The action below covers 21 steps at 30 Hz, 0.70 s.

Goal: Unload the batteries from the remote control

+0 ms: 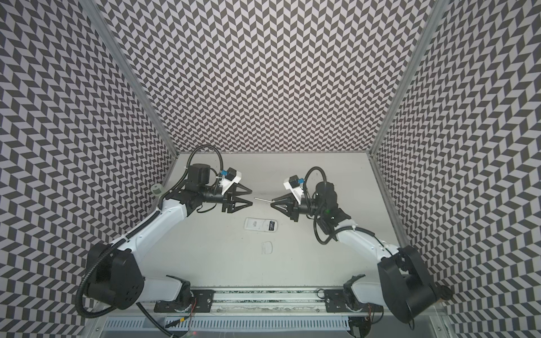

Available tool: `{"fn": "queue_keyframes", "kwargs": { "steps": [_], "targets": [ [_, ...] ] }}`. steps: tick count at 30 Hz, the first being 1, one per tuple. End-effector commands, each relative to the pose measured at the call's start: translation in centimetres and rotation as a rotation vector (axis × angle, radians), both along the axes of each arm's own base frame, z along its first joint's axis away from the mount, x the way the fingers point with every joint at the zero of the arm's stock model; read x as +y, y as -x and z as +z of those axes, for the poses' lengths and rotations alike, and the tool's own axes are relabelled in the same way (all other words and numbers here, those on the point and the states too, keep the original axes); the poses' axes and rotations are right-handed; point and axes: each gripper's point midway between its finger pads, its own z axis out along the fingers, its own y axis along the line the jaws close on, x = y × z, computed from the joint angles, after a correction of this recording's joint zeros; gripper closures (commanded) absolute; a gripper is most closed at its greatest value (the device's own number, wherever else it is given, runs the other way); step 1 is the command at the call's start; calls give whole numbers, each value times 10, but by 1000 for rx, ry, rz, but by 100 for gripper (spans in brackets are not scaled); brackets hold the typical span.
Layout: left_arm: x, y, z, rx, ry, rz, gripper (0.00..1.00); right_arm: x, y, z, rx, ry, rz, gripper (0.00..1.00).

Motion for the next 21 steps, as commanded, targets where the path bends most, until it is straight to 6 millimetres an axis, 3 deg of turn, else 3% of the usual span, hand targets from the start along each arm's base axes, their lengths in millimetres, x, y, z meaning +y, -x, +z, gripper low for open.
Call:
{"fn": "queue_keyframes", "kwargs": {
  "steps": [1,9,11,17,21],
  "targets": [
    [7,-10,-18,-56,-95,35,28,-19,-10,-18,-35,96,-154,87],
    [1,-16,-62,-86,-239,8,13,-44,-8,-38,-81,207,-281,90],
    [-2,-19,-76,-104,-290,9,0,-47,-7,-46,-92,244,-290,91],
    [-21,-24,-118,-157,-455,-6,0,-50,-5,-50,-133,316,-282,96],
    [-35,-18,-134,-181,-479,-74,0,-51,-3,-54,-163,383,-260,97]
  ]
}}
